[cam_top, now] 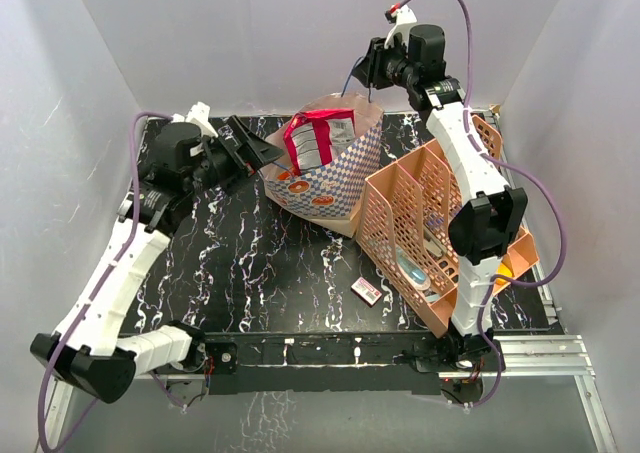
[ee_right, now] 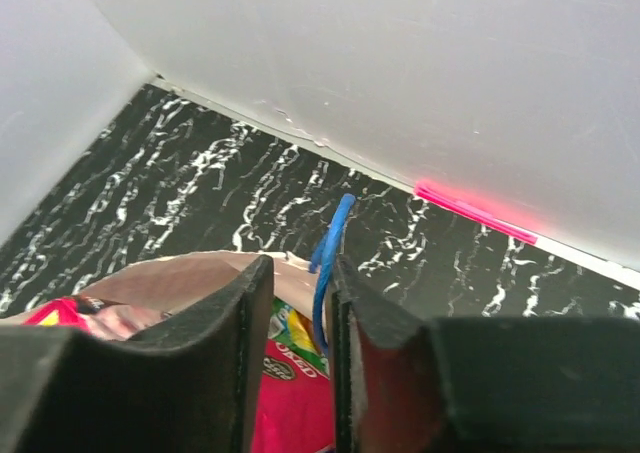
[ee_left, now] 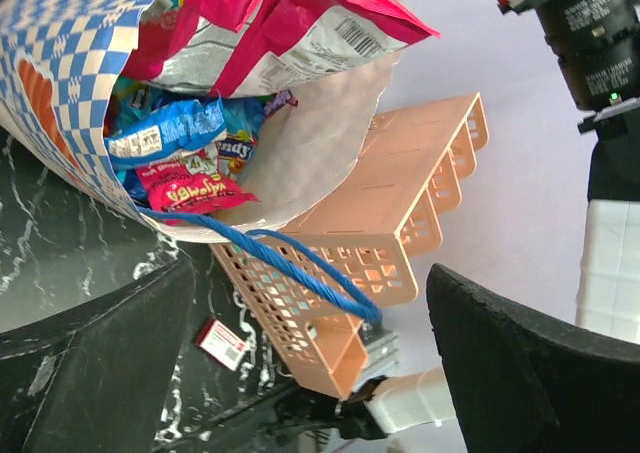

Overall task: Take the snacks out of the paper bag
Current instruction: Pick up the paper bag from the center of the board.

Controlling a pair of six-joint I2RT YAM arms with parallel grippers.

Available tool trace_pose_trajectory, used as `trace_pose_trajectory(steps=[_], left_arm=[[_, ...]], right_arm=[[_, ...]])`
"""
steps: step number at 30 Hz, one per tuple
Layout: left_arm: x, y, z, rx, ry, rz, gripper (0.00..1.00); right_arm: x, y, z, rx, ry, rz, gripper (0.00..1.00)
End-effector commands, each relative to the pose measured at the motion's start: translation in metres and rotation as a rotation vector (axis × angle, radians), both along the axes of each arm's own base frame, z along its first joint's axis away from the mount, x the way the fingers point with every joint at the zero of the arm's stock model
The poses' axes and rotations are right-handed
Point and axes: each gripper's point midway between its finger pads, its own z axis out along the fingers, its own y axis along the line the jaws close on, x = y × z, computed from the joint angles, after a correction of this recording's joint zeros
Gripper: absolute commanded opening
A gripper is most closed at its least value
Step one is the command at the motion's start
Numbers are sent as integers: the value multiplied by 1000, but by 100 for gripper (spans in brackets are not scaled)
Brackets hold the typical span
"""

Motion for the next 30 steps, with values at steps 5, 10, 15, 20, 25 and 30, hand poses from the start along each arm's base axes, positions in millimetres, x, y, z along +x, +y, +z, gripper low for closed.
trace_pose_trajectory(steps=[5,10,15,20,25,30], left_arm=[[15,-39,13,-268,148,-55,82],[35,-30,23,-207,91,22,52],[60,-27,51,-150,-29,43,5],[101,16,86,-59,-149,162,0],[127,51,139,-53,-263,218,0],[132,64,142,-55,-275,242,0]], right_arm=[[-10,12,44,94,-74,64,11],[-28,16,73,126,-114,95,8],[-43,17,118,192,-196,100,8],[-49,0,174,273,-299,57,8],[-69,-7,210,314,-369,76,8],[-84,-7,210,330,-346,89,8]])
